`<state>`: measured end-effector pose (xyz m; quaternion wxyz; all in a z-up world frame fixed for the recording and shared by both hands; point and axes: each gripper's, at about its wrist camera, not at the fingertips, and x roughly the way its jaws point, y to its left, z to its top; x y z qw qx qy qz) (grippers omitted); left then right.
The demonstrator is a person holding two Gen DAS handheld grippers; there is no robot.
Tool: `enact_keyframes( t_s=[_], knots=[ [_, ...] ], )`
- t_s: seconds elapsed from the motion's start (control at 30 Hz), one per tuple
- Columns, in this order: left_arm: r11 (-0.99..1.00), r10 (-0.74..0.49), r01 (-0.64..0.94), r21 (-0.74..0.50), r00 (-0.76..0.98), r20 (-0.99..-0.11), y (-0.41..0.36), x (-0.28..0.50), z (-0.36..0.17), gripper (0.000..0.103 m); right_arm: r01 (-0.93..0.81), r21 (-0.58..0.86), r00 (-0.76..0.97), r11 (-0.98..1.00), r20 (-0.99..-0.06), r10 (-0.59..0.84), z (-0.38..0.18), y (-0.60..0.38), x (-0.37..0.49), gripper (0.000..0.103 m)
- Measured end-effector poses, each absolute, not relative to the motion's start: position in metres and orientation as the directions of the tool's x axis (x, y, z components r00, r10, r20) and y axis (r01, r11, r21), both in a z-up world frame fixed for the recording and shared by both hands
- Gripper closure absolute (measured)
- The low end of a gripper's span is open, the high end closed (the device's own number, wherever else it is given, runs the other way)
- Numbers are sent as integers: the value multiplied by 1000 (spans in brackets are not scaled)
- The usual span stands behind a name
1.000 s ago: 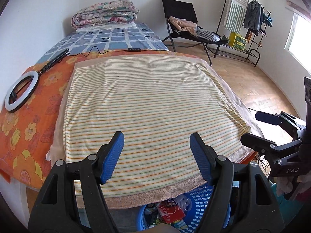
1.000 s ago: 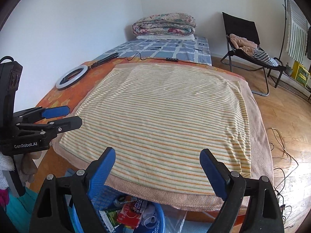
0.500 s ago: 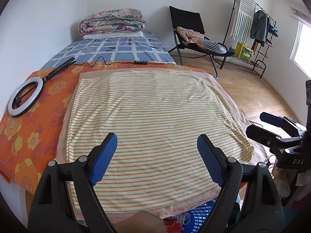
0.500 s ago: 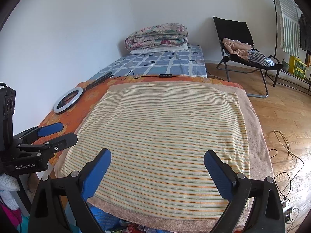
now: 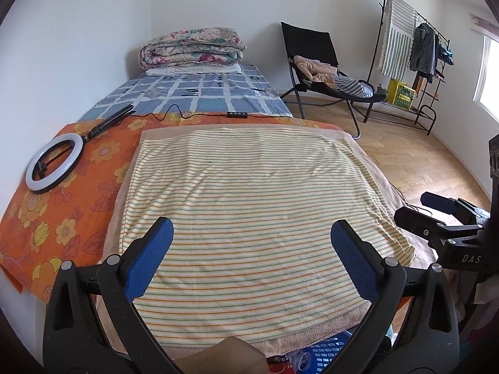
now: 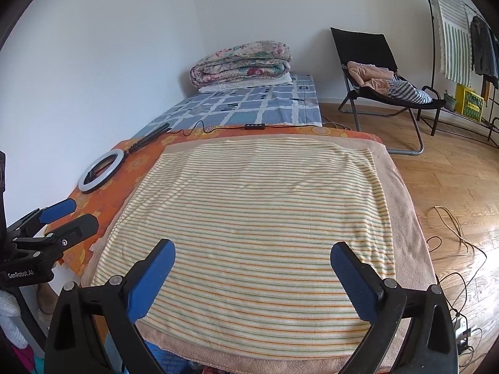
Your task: Collect trash
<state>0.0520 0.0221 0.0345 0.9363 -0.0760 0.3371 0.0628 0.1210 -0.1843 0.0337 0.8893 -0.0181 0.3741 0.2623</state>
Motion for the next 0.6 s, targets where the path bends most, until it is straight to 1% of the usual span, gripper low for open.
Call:
enact_keyframes(
  t_s=[0.3, 0.6],
  knots=[
    [982, 31, -147, -117, 740, -672, 18, 52, 25, 0, -475, 157, 578, 866, -686, 442, 28, -182, 121, 0],
    [980, 17, -147, -133, 732, -681, 17, 52, 21, 0, -465, 176, 566, 868, -695, 444, 24, -183, 123, 0]
  ],
)
